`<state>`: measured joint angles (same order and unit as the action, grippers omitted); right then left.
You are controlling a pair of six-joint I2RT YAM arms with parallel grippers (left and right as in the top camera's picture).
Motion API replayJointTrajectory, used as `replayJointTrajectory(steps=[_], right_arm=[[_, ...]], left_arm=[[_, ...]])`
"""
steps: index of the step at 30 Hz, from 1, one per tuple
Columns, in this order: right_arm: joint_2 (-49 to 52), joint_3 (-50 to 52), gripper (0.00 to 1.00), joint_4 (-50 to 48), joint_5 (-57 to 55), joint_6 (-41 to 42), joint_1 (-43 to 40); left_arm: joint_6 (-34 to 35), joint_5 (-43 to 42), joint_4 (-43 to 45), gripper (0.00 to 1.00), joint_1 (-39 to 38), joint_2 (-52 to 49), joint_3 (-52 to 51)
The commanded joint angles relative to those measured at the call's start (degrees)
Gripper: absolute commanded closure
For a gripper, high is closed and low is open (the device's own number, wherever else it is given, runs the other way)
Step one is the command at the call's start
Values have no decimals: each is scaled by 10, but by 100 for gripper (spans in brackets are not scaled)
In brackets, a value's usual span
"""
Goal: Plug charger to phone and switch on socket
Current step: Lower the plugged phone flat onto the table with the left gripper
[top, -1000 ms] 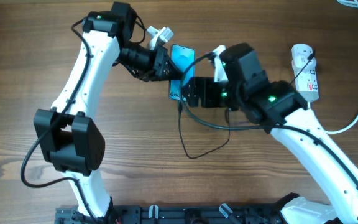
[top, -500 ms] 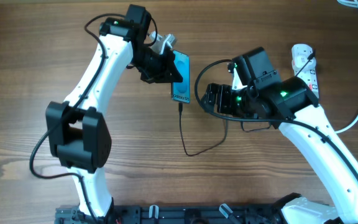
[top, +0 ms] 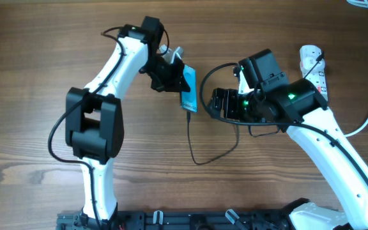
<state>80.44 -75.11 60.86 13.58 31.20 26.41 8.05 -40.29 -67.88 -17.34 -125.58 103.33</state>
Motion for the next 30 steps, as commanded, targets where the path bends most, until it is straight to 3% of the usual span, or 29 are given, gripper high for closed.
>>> replayJointTrajectory(steps=[1, 16, 30], right_arm=[[3, -9, 0, 7, 10, -14, 0], [3, -9, 0, 20, 14, -13, 0], [3, -9, 0, 20, 12, -14, 0]], left_arm=[[-3, -14, 9, 96, -11, -10, -3], [1, 3, 26, 96, -36, -56, -3], [2, 89, 56, 96, -49, -60, -3]])
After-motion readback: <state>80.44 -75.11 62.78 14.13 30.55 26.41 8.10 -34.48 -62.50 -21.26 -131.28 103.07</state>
